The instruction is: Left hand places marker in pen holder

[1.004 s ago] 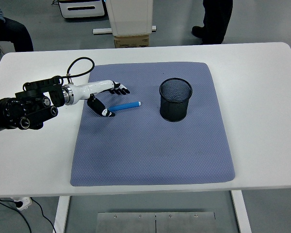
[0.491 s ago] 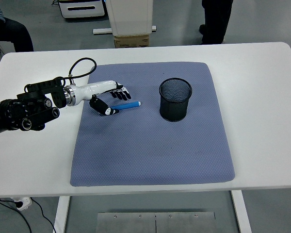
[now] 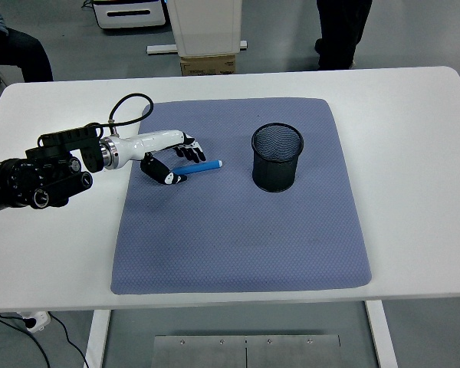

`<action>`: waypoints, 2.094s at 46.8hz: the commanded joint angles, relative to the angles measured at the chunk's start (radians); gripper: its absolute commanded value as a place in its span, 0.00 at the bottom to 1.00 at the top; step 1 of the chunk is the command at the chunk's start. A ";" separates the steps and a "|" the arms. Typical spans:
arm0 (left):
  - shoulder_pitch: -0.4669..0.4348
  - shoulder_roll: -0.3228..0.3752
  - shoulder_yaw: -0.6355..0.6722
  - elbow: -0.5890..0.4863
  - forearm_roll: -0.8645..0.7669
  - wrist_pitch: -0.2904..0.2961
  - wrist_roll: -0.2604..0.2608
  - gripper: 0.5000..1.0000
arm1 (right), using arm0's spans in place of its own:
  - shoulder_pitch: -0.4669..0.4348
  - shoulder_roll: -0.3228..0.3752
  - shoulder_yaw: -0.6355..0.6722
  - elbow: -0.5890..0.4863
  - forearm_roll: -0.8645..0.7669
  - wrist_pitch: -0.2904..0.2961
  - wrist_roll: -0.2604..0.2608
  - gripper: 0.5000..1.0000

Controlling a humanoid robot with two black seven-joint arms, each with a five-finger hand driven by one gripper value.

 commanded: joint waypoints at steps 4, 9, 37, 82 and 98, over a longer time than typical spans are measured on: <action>0.008 -0.001 0.000 0.000 0.000 0.002 0.000 0.37 | 0.000 0.000 0.000 -0.001 0.000 0.000 0.000 1.00; 0.011 -0.001 0.000 0.000 0.001 0.002 -0.001 0.38 | 0.000 0.000 0.000 0.001 0.000 0.000 0.000 1.00; 0.011 -0.001 0.001 0.000 0.001 0.003 -0.023 0.00 | 0.000 0.000 0.000 -0.001 0.000 0.000 0.000 1.00; 0.000 0.003 -0.009 0.008 -0.043 0.003 -0.054 0.52 | 0.000 0.000 0.000 -0.001 0.000 0.002 0.000 1.00; -0.014 0.011 -0.008 -0.003 -0.080 -0.038 -0.055 0.82 | 0.000 0.000 0.000 0.001 0.000 0.000 0.000 1.00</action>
